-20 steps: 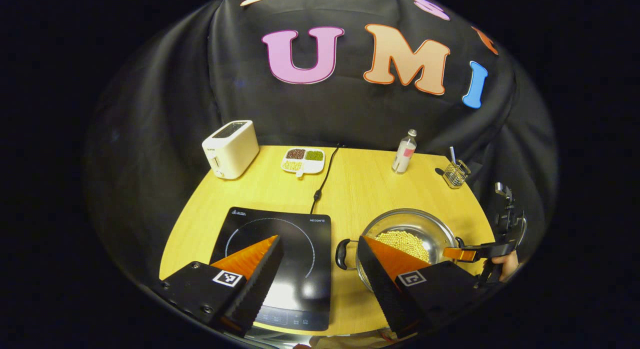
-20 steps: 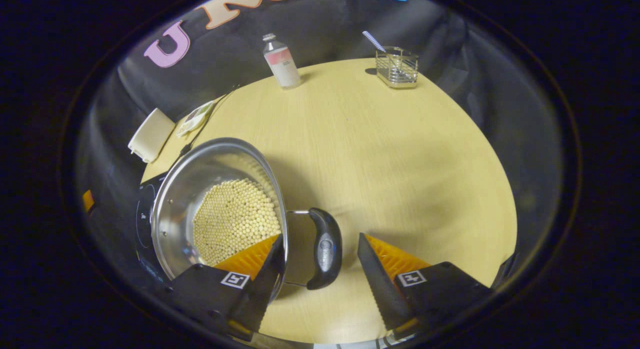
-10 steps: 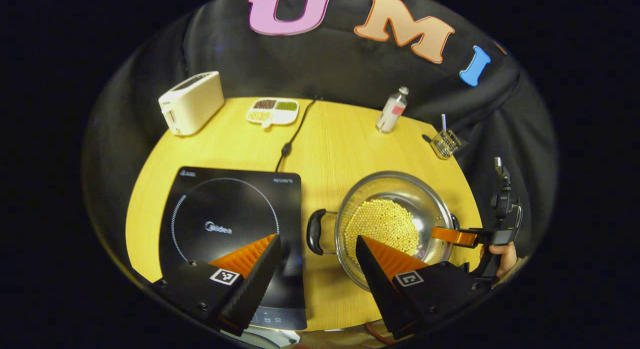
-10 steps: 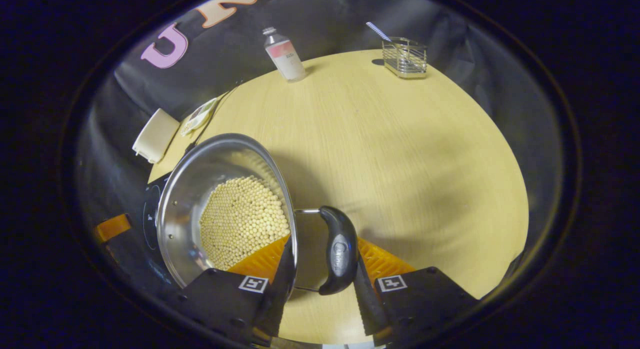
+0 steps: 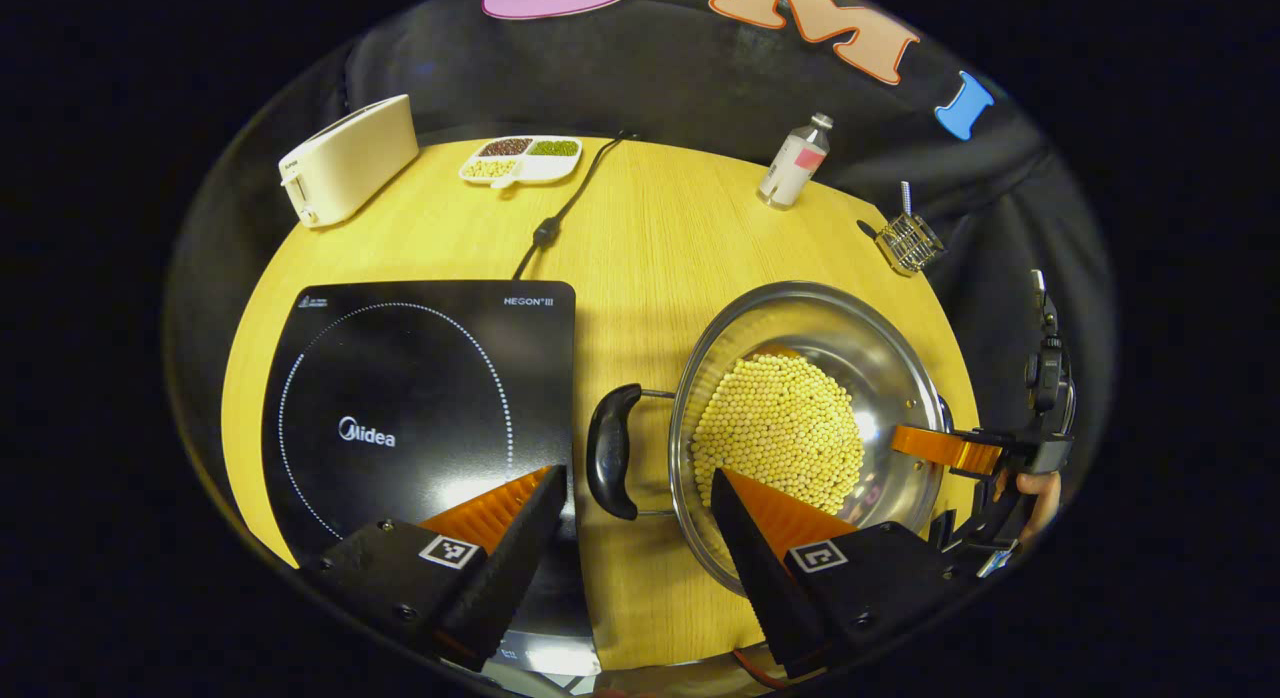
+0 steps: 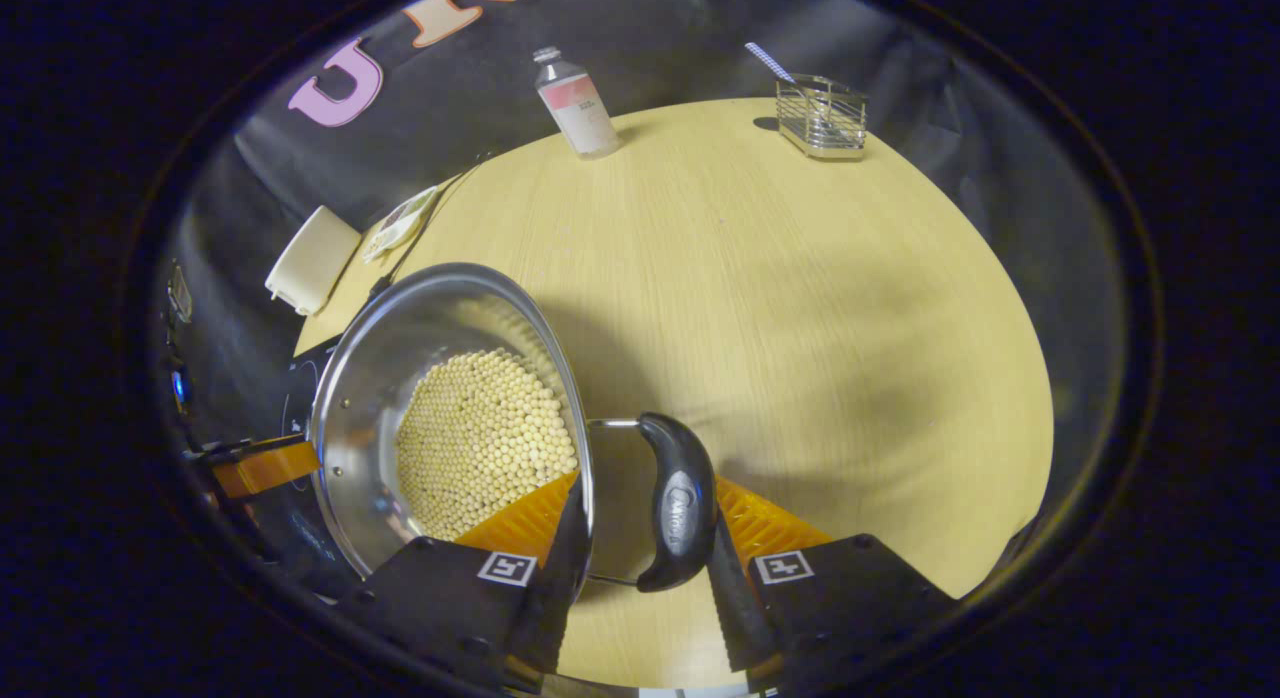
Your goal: First push the handle of the pot to place it horizontally, then grasp the pot with both hands and set it on the induction cooktop.
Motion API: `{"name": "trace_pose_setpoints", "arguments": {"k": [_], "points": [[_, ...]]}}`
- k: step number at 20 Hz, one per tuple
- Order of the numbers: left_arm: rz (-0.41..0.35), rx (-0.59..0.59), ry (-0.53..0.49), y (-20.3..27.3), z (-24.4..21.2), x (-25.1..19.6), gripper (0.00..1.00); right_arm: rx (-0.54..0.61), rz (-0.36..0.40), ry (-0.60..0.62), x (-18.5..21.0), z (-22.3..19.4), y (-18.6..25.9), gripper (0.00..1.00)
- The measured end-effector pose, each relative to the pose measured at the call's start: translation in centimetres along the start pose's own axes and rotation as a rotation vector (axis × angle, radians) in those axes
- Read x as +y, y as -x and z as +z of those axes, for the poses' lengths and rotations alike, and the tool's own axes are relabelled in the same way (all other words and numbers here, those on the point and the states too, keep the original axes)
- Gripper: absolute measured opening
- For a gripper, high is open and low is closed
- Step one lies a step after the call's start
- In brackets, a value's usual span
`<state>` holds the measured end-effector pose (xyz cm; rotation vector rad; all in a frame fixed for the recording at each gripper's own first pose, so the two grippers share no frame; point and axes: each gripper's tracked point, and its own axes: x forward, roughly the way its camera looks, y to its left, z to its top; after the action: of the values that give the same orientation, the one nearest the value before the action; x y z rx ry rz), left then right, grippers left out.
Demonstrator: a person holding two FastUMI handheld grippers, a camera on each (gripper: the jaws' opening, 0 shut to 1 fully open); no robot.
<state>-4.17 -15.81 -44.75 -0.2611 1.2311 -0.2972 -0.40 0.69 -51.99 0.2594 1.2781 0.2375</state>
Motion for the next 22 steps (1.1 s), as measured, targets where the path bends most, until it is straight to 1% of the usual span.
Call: {"name": "trace_pose_setpoints", "arguments": {"k": [1,2,3,4,5,6,7,8,9,10,11,12,13,14,18,20,21,22], "points": [[-0.001,0.002,0.001,-0.4,0.1,-0.1,0.97,0.001,-0.001,0.004,0.0,0.1,-0.1,0.60],[0.000,0.008,0.000,-0.6,0.1,0.0,0.97,0.000,-0.002,0.008,0.0,0.0,0.0,0.64],[0.009,0.005,-0.011,-0.8,0.5,0.1,0.97,0.001,-0.002,0.011,0.0,0.0,0.0,0.60],[0.005,0.000,-0.023,-1.0,0.7,0.1,0.96,0.004,-0.003,0.012,0.0,0.0,-0.1,0.60],[0.007,0.001,-0.036,-1.2,1.0,-0.1,0.98,0.007,-0.005,0.013,0.0,0.0,-0.2,0.60],[0.010,0.010,-0.052,-1.3,1.1,-0.1,0.95,0.010,-0.007,0.014,0.0,-0.1,-0.3,0.60],[0.004,0.016,-0.070,-1.6,1.1,-0.5,0.98,0.011,-0.010,0.015,0.0,-0.1,-0.3,0.60],[0.011,0.035,-0.081,-1.4,1.0,-0.8,0.92,0.010,-0.016,0.015,-0.2,-0.1,-0.3,0.64],[0.022,0.057,-0.104,-1.9,0.6,-0.7,0.90,0.009,-0.017,0.014,-0.2,0.0,-0.3,0.60],[0.030,0.065,-0.127,-2.4,0.5,-0.6,0.92,0.011,-0.018,0.012,-0.2,-0.1,-0.3,0.65],[0.033,0.083,-0.146,-2.8,0.2,-0.7,0.90,0.010,-0.017,0.012,-0.4,0.0,-0.3,0.60],[0.034,0.114,-0.157,-3.1,-0.3,-0.8,0.90,0.010,-0.021,0.013,-0.7,0.0,-0.2,0.65],[0.032,0.110,-0.166,-3.6,-0.4,-0.8,0.96,0.011,-0.028,0.013,-1.1,0.1,-0.4,0.65],[0.036,0.127,-0.167,-4.0,-0.7,-0.7,0.90,0.015,-0.031,0.010,-1.3,0.0,-0.2,0.60],[0.052,0.136,-0.146,-5.2,-0.9,-0.4,0.90,0.020,-0.043,0.003,-1.9,-0.1,-0.1,0.60],[0.064,0.140,-0.117,-5.7,-1.2,0.2,0.89,0.019,-0.048,0.002,-2.1,-0.2,0.0,0.60],[0.059,0.144,-0.096,-5.9,-1.4,0.2,0.85,0.018,-0.050,0.002,-2.2,-0.1,0.0,0.65],[0.050,0.140,-0.072,-6.0,-1.4,0.1,0.83,0.019,-0.049,0.000,-2.3,-0.2,0.0,0.60]]}}
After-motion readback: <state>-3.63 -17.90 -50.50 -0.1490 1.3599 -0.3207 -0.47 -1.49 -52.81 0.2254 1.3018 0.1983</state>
